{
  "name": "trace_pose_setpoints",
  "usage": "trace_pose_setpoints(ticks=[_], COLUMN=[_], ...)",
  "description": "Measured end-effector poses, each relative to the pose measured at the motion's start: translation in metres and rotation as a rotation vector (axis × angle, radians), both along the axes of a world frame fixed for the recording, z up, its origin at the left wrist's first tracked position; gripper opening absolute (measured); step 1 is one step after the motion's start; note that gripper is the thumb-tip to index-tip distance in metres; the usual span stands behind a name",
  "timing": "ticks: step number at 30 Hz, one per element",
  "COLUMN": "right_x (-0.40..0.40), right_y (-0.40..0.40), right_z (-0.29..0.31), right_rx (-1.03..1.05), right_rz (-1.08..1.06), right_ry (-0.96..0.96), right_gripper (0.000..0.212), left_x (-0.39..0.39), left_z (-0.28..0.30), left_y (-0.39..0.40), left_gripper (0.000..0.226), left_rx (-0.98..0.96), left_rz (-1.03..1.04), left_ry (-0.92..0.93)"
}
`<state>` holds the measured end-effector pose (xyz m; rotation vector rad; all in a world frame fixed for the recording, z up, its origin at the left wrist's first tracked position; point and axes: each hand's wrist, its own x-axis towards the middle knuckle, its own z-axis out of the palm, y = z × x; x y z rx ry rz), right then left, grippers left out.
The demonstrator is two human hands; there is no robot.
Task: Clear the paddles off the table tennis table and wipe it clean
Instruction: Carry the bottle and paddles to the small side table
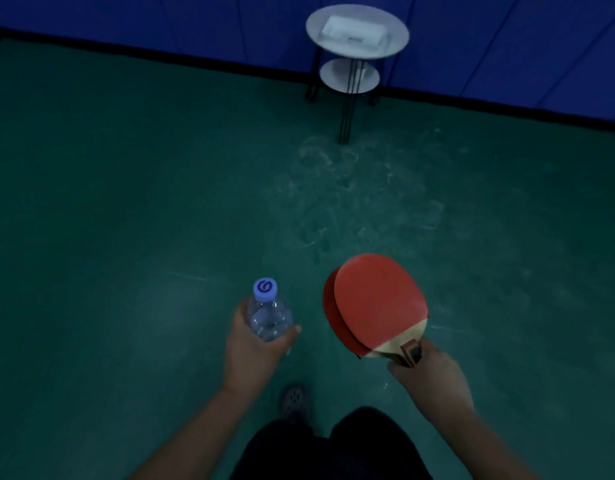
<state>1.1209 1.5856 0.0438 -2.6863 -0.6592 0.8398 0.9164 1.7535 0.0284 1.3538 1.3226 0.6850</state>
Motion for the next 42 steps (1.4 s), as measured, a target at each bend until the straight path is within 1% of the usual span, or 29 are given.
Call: trace_pose_setpoints(ticks=[5,9,13,15,19,25,30,34,39,42], right_x=[0.081,0.159,0.249,0.281,0.373,0.482,0.561,0.617,0.693,0.74], right_y=[0.074,0.142,0.221,0.252,0.336,0.462,0.581,0.678,0.792,0.846], right_z=[0.004,-0.01,-0.019,-0.014,-0.003,0.006,-0.008,-0.013,-0.005,0.003], right_rx=[0.02,0.048,0.049,0.031,0.034,0.036,0.055,0.02,0.005,0.013], right_rz=[-0.082,-0.12,-0.095,-0.067,-0.011,0.032,0.048,0.032,0.024,0.007], right_ry=[-0.012,-0.012,0.005,0.021,0.019,0.006,0.003,0.019,0.01,0.029], right_gripper=[0.026,0.027,0.026,0.026,0.028,0.03,0.028,0.029,0.031,0.03], left_x=[0.098,0.185,0.271,0.302,0.388,0.478,0.553,0.614,0.696,0.739], left_z=[0.007,0.002,-0.009,-0.003,0.011,0.011,-0.006,-0.02,-0.007,-0.002], left_y=[0.097,0.166,0.237,0.261,0.339,0.459,0.577,0.679,0.802,0.872], left_gripper=[0.063,0.052,0.056,0.057,0.059,0.059,0.06,0.065,0.062,0.061], left_rx=[-0.014,-0.016,-0.016,-0.022,0.02,0.052,0.048,0.011,0.017,0.027], left_rz=[-0.102,-0.136,-0.08,-0.055,-0.022,0.067,0.08,0.093,-0.001,-0.008], left_ry=[-0.012,-0.057,-0.012,-0.001,-0.007,0.005,-0.006,-0.031,-0.069,-0.025])
